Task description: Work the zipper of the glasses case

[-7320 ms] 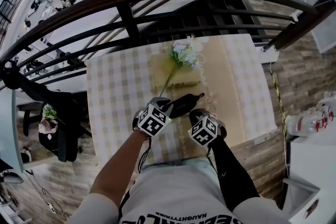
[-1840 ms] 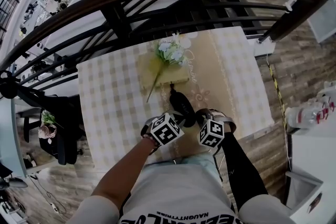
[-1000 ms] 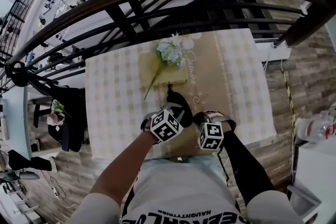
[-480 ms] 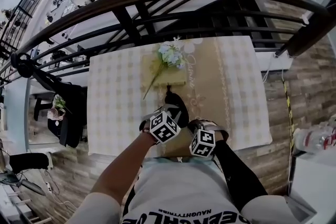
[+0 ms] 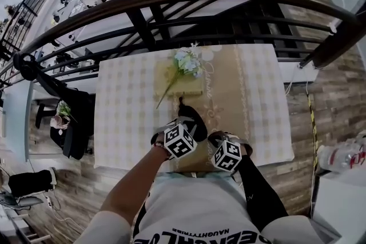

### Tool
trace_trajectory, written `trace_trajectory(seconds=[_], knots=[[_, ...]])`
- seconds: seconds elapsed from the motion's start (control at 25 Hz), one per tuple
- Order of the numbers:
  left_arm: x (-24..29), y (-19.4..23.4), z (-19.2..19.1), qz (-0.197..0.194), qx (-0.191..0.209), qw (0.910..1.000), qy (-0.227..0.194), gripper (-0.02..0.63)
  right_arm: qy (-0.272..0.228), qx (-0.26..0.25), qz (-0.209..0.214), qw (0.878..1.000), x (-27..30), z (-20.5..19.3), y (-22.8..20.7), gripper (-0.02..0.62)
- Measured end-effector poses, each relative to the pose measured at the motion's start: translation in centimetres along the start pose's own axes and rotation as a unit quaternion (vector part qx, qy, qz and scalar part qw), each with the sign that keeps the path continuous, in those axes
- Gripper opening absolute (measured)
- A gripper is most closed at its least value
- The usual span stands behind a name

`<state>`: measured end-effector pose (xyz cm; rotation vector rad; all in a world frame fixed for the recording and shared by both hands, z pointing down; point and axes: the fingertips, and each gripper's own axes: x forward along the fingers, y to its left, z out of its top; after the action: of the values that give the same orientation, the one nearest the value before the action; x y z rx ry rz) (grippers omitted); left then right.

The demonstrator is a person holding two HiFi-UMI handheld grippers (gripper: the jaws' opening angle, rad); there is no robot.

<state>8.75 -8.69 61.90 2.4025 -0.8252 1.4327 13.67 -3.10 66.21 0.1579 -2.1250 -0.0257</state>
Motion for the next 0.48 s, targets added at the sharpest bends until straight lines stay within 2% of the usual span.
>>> trace_trajectory(seconds=[0.28, 0.4, 0.48], knots=[[0.2, -2.0, 1.1, -0.044, 0.011, 0.9988, 0.017, 0.009, 0.008, 0.062, -0.068, 0.996, -1.5, -2.3, -5.0, 0.029], [1.0, -4.8, 1.2, -0.103, 0.019, 0.9939, 0.035, 0.009, 0.010, 0.075, -0.083, 0.994, -1.7, -2.4, -6.7, 0.029], [1.3, -5.8, 1.0, -0.116, 0.027, 0.9921, 0.040, 0.009, 0.015, 0.063, -0.080, 0.995, -1.5, -2.5, -6.9, 0.029]])
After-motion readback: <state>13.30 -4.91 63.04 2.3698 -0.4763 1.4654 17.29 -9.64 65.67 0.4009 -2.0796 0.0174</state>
